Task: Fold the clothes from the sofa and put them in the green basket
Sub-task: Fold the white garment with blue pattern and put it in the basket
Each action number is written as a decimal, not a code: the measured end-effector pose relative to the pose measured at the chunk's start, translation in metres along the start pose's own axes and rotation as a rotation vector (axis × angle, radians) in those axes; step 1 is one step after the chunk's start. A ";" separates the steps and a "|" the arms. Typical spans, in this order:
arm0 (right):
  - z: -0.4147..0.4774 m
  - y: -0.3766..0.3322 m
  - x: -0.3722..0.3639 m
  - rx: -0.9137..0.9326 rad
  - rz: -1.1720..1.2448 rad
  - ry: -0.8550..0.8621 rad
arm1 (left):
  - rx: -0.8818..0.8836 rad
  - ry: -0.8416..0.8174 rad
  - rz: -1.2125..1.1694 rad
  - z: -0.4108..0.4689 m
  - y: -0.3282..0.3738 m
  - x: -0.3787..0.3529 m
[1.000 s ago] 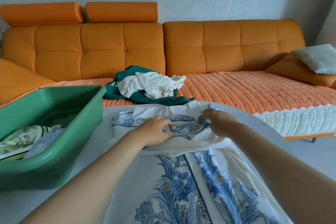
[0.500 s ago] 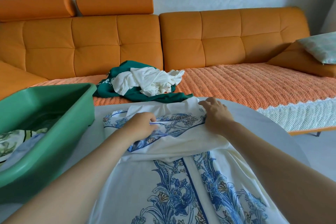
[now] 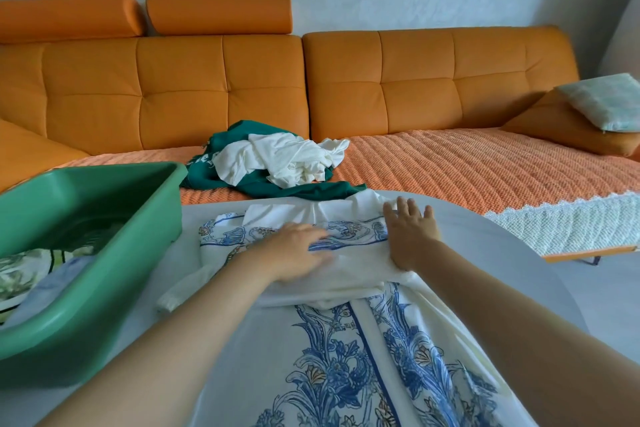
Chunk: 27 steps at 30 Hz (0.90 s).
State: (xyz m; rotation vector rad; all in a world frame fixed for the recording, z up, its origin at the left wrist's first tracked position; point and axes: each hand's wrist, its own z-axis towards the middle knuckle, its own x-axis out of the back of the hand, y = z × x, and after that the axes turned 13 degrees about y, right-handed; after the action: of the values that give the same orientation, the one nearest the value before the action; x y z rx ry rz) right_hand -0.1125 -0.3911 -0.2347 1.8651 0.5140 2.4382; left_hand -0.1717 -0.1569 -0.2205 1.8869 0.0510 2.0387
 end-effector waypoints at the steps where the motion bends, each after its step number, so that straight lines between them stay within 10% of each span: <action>1: -0.001 -0.003 0.004 0.018 0.009 0.029 | -0.003 -0.088 0.095 -0.002 0.002 -0.008; 6: -0.017 -0.038 0.014 0.044 0.622 -0.060 | 0.024 -0.106 0.227 0.003 0.007 -0.025; 20: -0.019 -0.004 0.002 0.021 0.173 -0.015 | 0.212 0.089 0.359 -0.025 -0.032 0.007; 27: -0.036 -0.073 0.034 0.363 0.608 0.002 | 0.481 -0.108 0.477 -0.057 -0.050 0.041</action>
State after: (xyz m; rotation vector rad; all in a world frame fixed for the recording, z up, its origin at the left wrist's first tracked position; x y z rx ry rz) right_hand -0.1689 -0.3228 -0.2312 2.4677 0.4650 2.8601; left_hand -0.2169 -0.0866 -0.2003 2.4966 0.0747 2.3846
